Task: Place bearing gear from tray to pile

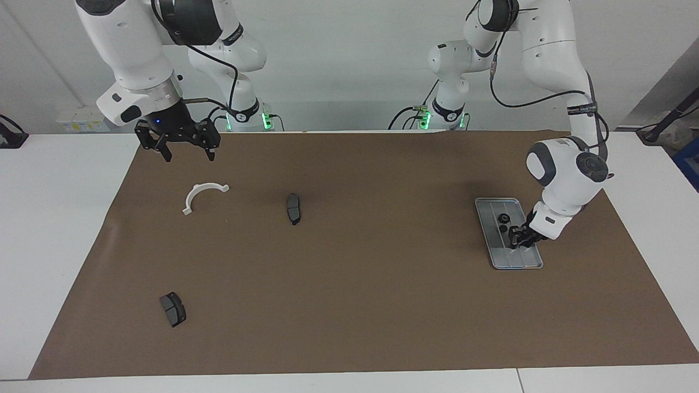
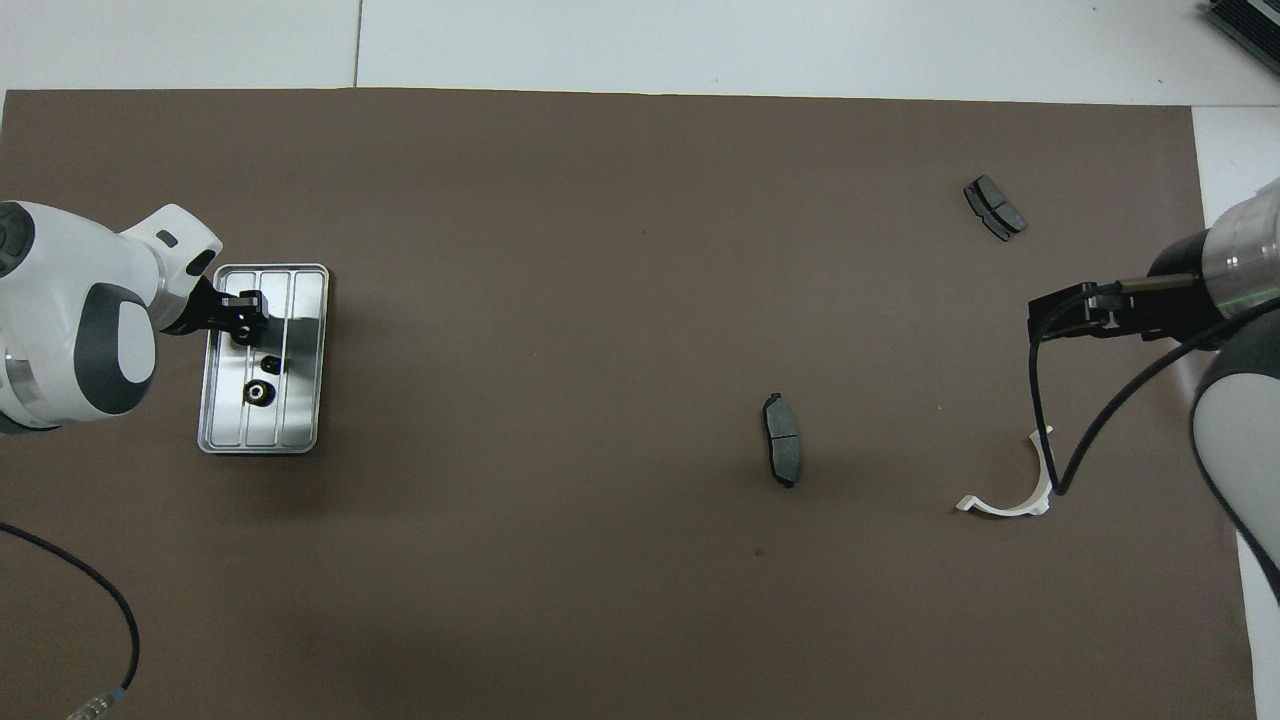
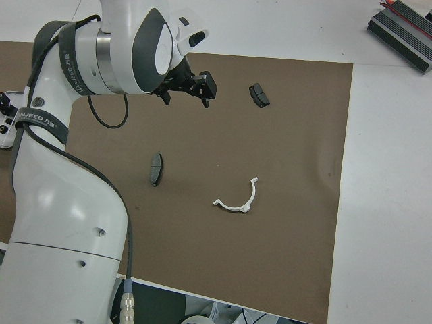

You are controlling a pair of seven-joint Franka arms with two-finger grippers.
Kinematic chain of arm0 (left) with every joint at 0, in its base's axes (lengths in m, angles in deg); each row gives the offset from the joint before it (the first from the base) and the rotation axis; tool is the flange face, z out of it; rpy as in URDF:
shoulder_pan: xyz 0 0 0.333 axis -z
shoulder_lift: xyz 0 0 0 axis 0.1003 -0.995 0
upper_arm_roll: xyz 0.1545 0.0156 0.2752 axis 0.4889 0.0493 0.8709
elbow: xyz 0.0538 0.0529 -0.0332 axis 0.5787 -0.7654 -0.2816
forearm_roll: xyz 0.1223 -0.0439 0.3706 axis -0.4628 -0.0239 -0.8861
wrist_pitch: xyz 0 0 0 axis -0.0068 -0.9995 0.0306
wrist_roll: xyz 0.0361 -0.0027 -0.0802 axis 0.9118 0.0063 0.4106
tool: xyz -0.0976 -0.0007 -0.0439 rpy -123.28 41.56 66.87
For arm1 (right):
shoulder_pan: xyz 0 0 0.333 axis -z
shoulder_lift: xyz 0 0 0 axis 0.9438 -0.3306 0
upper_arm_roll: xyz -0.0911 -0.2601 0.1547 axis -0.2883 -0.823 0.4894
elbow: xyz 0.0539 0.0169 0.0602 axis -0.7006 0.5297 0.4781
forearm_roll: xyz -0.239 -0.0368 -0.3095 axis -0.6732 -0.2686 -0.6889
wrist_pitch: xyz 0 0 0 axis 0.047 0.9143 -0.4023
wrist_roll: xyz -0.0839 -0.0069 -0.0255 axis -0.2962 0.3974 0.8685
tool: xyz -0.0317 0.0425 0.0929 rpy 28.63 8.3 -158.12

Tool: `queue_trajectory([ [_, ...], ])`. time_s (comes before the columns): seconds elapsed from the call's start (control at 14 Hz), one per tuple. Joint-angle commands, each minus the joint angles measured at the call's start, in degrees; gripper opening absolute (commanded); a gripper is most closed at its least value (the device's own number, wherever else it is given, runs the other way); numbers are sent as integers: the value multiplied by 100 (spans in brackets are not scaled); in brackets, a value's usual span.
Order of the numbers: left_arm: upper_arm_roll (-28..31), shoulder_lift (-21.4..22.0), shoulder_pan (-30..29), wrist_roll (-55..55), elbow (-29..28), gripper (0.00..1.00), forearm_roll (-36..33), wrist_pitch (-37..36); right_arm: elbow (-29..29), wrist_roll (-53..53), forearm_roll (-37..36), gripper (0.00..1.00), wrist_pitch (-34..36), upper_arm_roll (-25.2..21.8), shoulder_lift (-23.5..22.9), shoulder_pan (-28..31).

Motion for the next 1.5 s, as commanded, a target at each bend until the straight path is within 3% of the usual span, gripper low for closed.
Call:
queue_trajectory([
  [0.0,17,-20,8,72,-79,34,-70,54,89,-33,108,100,32,31,88,82],
  [0.29,17,-37,25,90,43,20,-70,37,89,-33,108,100,23,22,88,100],
  [0.64,17,-274,305,703,746,19,-70,-489,89,-24,108,100,41,13,97,108],
  [1.22,17,-178,2282,4006,773,21,-70,-965,89,-24,108,100,23,5,97,108],
  [1.43,-18,-125,2924,4913,703,26,-17,-851,97,-24,108,100,23,-13,97,108],
])
